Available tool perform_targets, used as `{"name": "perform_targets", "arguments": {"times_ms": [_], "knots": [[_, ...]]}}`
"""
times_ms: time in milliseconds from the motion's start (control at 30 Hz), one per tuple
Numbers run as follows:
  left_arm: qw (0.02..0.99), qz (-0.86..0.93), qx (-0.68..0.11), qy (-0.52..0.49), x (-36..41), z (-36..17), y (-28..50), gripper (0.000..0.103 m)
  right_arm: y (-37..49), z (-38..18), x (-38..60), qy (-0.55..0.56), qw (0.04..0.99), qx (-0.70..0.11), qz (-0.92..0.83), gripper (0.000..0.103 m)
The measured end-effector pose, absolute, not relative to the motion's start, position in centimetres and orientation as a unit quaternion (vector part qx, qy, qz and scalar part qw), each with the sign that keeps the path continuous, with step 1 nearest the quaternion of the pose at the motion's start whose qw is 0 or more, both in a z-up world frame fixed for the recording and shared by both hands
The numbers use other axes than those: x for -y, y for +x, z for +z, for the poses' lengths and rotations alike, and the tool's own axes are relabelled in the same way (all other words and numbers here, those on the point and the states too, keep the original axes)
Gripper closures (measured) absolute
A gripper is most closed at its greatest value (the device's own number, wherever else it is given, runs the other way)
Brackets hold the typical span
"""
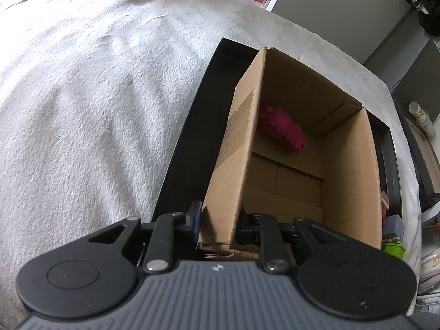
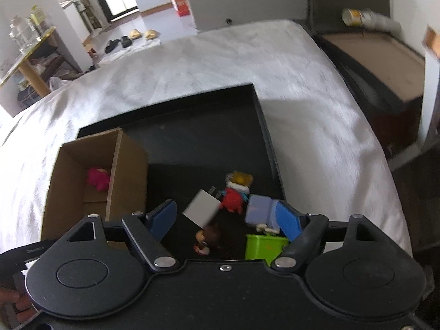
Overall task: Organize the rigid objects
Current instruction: 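Move the right gripper back to the green cup container, then grasp the green cup container with the right gripper and lift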
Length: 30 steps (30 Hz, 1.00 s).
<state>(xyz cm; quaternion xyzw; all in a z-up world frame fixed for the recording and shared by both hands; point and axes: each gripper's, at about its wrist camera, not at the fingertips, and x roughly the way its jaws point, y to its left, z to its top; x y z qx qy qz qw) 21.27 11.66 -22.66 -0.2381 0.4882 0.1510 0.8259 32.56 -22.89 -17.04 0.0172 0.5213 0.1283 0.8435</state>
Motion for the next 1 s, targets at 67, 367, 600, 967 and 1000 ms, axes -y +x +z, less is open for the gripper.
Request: {"name": "perform_targets", "arguments": {"times_ms": [67, 367, 600, 967, 1000], "knots": [[0.828, 0.154, -0.488, -0.229, -11.5, -22.6, 21.3, 0.081, 32.7, -18.1, 23.5, 0.026, 0.837, -0.533, 0.119, 0.033], [0.831, 0.165, -0.487, -0.213, -11.2, -22.3, 21.3, 0.081, 33.2, -22.4, 25.1, 0.028, 0.816, -0.571, 0.081, 0.041], [0.838, 0.169, -0.485, -0.184, -10.5, -22.3, 21.5, 0.081, 33.6, -24.8, 25.0, 0.03, 0.799, -0.596, 0.07, 0.051], [0.832, 0.161, -0.494, -0.194, -10.5, -22.9, 21.6, 0.081, 34.2, -26.7, 23.8, 0.005, 0.793, -0.605, 0.069, 0.048], [0.832, 0.161, -0.494, -0.194, -10.4, -22.9, 21.6, 0.081, 34.2, -26.9, 23.8, 0.005, 0.791, -0.608, 0.071, 0.047]]}}
